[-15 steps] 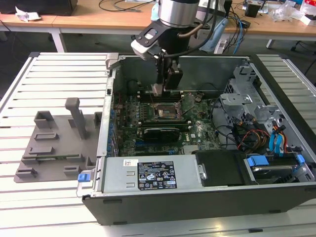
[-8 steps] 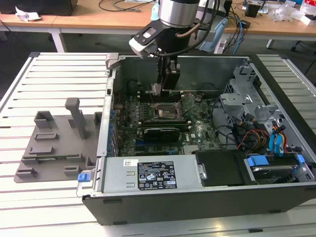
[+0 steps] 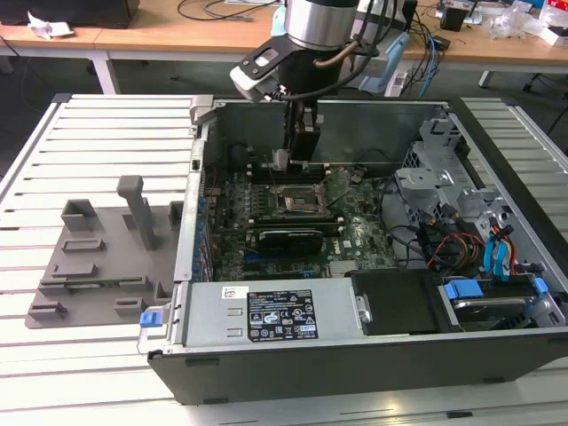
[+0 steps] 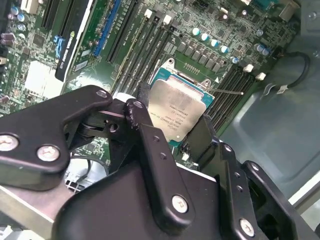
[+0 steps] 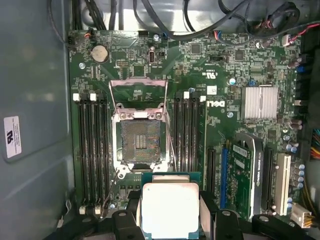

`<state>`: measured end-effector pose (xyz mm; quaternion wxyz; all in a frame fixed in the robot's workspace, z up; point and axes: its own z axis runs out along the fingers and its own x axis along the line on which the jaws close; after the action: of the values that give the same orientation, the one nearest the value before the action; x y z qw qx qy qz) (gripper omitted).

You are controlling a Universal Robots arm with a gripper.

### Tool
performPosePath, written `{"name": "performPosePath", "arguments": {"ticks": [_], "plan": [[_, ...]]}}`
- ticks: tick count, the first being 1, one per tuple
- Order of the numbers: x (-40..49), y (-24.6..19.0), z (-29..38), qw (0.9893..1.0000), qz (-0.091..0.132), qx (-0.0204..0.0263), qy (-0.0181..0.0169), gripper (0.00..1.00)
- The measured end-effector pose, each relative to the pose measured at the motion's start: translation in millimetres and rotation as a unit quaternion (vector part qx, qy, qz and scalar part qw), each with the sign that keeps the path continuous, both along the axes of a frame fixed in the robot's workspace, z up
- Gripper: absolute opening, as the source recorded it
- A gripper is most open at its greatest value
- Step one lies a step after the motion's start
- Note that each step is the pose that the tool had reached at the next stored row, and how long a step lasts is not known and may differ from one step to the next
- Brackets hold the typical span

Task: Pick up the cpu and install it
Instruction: 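Place the cpu into insertion slot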

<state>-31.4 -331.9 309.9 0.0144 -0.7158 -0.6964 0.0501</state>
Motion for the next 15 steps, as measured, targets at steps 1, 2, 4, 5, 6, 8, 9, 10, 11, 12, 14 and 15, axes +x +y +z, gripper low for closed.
{"name": "performPosePath", "arguments": {"ticks": [1,2,4,5,6,8,9,10,11,12,14,15], "plan": [[0.0,0.0,0.0,1.0,-0.008,-0.0001,0.0,0.55],[0.0,0.0,0.0,0.9999,-0.014,-0.0002,0.0,0.55],[0.0,0.0,-0.1,0.9994,-0.034,-0.0005,0.0,0.55],[0.0,0.0,-0.2,0.9992,-0.039,-0.0006,0.0,0.55],[0.0,0.0,-0.2,0.999,-0.044,-0.0007,0.0,0.55],[0.0,0.0,-0.3,0.9973,-0.073,-0.0012,0.0,0.55],[0.0,0.0,-0.3,0.9968,-0.08,-0.0013,0.0,0.55],[0.0,0.0,-0.3,0.9959,-0.091,-0.0016,0.0,0.55],[0.0,0.0,-0.4,0.9953,-0.097,-0.0018,0.0,0.55],[0.0,0.0,-0.4,0.9948,-0.102,-0.0018,0.0,0.55],[0.0,0.0,-0.4,0.9935,-0.114,-0.002,0.0,0.55],[0.0,0.0,-0.4,0.9926,-0.121,-0.0021,0.0,0.55]]}}
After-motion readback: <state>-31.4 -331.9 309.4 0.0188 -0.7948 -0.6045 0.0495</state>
